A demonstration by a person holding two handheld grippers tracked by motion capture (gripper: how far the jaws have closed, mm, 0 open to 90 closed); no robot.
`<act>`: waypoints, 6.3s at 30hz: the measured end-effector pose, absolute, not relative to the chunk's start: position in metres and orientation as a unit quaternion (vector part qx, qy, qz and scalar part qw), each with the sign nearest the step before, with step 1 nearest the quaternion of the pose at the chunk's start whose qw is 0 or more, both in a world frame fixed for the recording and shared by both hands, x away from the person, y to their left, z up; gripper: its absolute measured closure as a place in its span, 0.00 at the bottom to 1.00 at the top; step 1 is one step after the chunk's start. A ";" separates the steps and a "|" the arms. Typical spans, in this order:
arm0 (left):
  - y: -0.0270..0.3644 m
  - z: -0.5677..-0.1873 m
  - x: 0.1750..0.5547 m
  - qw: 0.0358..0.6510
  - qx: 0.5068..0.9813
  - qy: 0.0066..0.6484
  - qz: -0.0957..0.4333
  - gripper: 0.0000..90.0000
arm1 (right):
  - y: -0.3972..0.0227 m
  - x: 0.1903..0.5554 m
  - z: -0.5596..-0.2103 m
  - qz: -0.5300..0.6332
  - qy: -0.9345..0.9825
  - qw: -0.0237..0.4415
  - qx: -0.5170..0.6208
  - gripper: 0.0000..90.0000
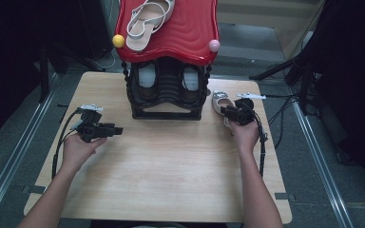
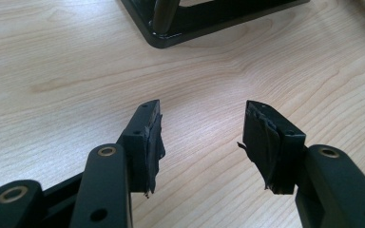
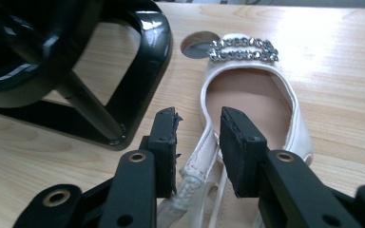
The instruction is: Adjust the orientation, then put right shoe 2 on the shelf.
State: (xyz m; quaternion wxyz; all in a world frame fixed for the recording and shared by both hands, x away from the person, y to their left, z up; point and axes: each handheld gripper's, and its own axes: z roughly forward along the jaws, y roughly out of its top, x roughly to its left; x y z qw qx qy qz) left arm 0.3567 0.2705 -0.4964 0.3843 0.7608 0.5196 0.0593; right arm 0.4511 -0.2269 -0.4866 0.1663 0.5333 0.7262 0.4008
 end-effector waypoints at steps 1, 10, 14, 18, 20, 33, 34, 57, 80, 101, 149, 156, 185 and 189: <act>0.272 -0.496 0.356 0.382 0.762 0.519 0.057 0.53 | -0.226 0.455 -0.487 0.392 0.732 0.150 0.537 0.76; 0.277 -0.498 0.350 0.380 0.759 0.525 0.060 0.53 | -0.223 0.463 -0.493 0.383 0.729 0.148 0.548 0.83; 0.279 -0.498 0.348 0.379 0.758 0.527 0.062 0.53 | -0.223 0.465 -0.494 0.374 0.728 0.155 0.553 0.88; 0.280 -0.498 0.347 0.380 0.756 0.528 0.065 0.54 | -0.222 0.466 -0.494 0.363 0.725 0.161 0.563 0.92; 0.280 -0.498 0.347 0.379 0.757 0.529 0.062 0.54 | -0.223 0.467 -0.494 0.367 0.722 0.156 0.565 0.93; 0.280 -0.499 0.349 0.380 0.757 0.528 0.064 0.54 | -0.229 0.465 -0.488 0.375 0.712 0.135 0.579 0.95; 0.280 -0.499 0.349 0.380 0.757 0.528 0.064 0.54 | -0.231 0.465 -0.487 0.376 0.711 0.136 0.578 0.95; 0.280 -0.500 0.350 0.383 0.756 0.528 0.056 0.54 | -0.241 0.460 -0.465 0.400 0.706 0.124 0.572 0.97; 0.272 -0.499 0.356 0.389 0.759 0.520 0.051 0.54 | -0.246 0.463 -0.434 0.405 0.707 0.104 0.571 0.98; 0.262 -0.498 0.364 0.390 0.768 0.506 0.042 0.54 | -0.237 0.466 -0.354 0.448 0.690 0.100 0.560 0.98; 0.253 -0.499 0.363 0.387 0.778 0.494 0.039 0.54 | -0.181 0.457 -0.125 0.544 0.660 0.193 0.481 0.98; 0.254 -0.499 0.364 0.387 0.779 0.493 0.038 0.54 | -0.151 0.470 -0.127 0.550 0.664 0.199 0.467 0.98; 0.254 -0.498 0.363 0.385 0.781 0.491 0.039 0.54 | -0.097 0.474 -0.177 0.535 0.688 0.162 0.464 0.96; 0.254 -0.498 0.363 0.384 0.781 0.491 0.039 0.54 | -0.092 0.477 -0.183 0.535 0.691 0.150 0.462 0.96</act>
